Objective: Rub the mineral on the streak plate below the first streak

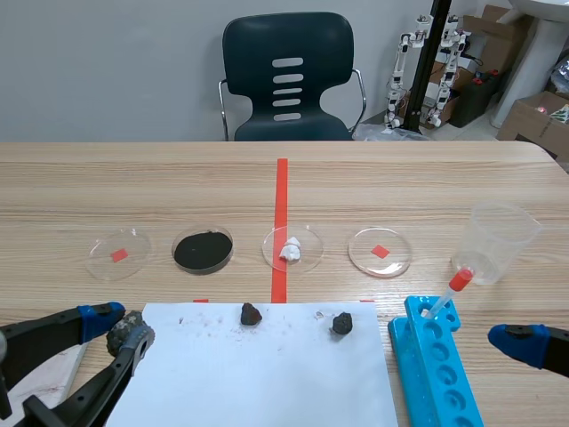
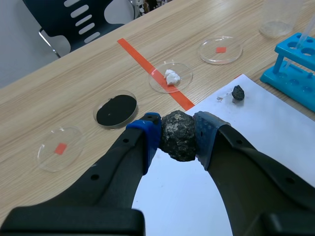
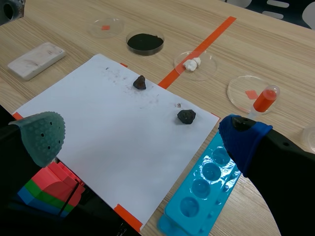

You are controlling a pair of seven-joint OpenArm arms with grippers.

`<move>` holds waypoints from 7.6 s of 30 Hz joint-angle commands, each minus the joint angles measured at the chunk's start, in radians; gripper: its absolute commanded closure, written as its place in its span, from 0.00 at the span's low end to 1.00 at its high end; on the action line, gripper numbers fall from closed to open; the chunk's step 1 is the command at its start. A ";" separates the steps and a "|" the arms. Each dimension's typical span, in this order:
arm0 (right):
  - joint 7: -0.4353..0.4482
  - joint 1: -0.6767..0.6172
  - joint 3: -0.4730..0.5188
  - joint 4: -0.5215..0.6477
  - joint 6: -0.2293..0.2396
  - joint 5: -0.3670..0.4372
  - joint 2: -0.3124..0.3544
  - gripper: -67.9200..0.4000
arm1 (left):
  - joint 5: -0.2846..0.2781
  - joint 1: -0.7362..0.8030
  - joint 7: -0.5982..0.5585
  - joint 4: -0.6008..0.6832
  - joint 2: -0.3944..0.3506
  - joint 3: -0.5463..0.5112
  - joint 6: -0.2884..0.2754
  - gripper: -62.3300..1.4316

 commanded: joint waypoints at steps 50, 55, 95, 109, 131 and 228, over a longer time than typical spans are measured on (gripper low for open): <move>0.015 0.001 0.003 0.024 0.003 0.008 0.000 0.00 | -0.222 -0.198 0.624 0.013 0.016 0.002 0.001 0.84; 0.015 0.001 0.003 0.024 0.003 0.008 0.000 0.00 | -0.305 -0.286 0.901 0.012 0.016 0.000 0.001 0.84; 0.015 0.001 0.003 0.024 0.003 0.008 -0.001 0.00 | -0.580 -0.599 1.334 -0.377 0.016 -0.190 -0.056 0.84; 0.015 0.001 0.003 0.024 0.003 0.008 0.000 0.00 | -0.580 -0.604 1.330 -0.386 0.032 -0.190 -0.060 0.84; 0.015 0.001 0.003 0.024 0.003 0.008 0.000 0.00 | -0.466 -0.607 1.342 -0.443 0.026 -0.190 -0.003 0.84; 0.015 0.001 0.003 0.024 0.003 0.008 0.000 0.00 | -0.718 -0.607 1.314 -0.438 0.032 -0.188 -0.143 0.84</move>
